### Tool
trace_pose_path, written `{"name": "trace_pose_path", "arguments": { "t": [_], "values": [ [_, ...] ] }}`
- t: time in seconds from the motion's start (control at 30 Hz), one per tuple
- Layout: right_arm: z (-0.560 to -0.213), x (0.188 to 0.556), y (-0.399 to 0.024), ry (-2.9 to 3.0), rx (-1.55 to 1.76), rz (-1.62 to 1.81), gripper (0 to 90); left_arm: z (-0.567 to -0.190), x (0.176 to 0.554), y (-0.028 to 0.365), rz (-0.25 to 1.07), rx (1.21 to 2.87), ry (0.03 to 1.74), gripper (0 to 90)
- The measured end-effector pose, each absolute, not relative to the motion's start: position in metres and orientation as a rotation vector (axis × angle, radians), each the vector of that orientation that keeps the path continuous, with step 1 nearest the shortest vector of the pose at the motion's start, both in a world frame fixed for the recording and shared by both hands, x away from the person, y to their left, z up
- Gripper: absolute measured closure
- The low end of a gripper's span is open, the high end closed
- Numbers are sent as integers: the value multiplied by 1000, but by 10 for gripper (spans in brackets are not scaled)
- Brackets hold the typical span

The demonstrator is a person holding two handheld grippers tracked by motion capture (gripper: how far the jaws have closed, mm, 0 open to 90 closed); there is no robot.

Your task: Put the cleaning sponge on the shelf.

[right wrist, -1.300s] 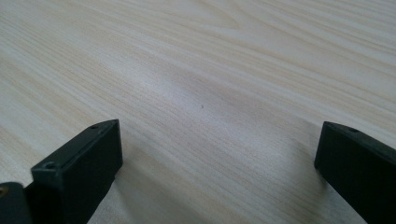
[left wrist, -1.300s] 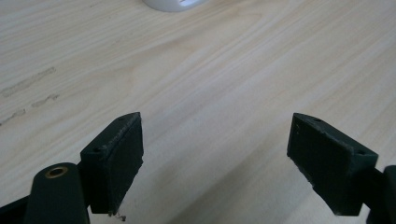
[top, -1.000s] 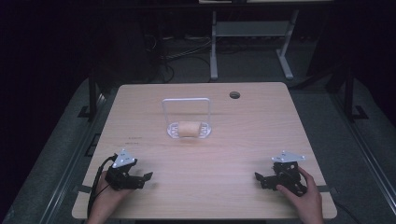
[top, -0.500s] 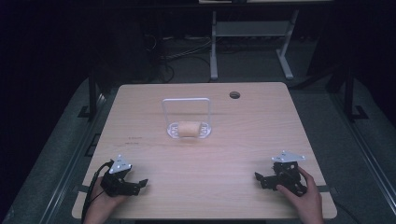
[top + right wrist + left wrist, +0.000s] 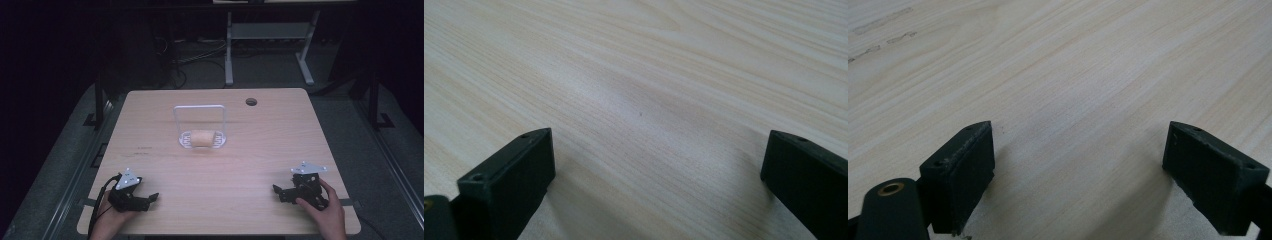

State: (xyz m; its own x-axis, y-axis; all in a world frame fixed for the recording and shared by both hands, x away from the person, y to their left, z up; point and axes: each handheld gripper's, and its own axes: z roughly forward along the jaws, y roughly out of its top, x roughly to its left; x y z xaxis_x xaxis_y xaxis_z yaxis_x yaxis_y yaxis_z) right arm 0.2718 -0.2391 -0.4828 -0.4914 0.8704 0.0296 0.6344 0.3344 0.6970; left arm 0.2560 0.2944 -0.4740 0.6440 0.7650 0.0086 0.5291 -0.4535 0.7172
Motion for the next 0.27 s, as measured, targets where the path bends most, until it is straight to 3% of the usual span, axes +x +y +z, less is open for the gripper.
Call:
{"name": "trace_pose_path", "arguments": {
  "t": [0.27],
  "values": [
    [-483, 272, -239, 2255, 1334, 940, 7, -475, 256, 295, 434, 2164, 990, 128]
  ]
}}
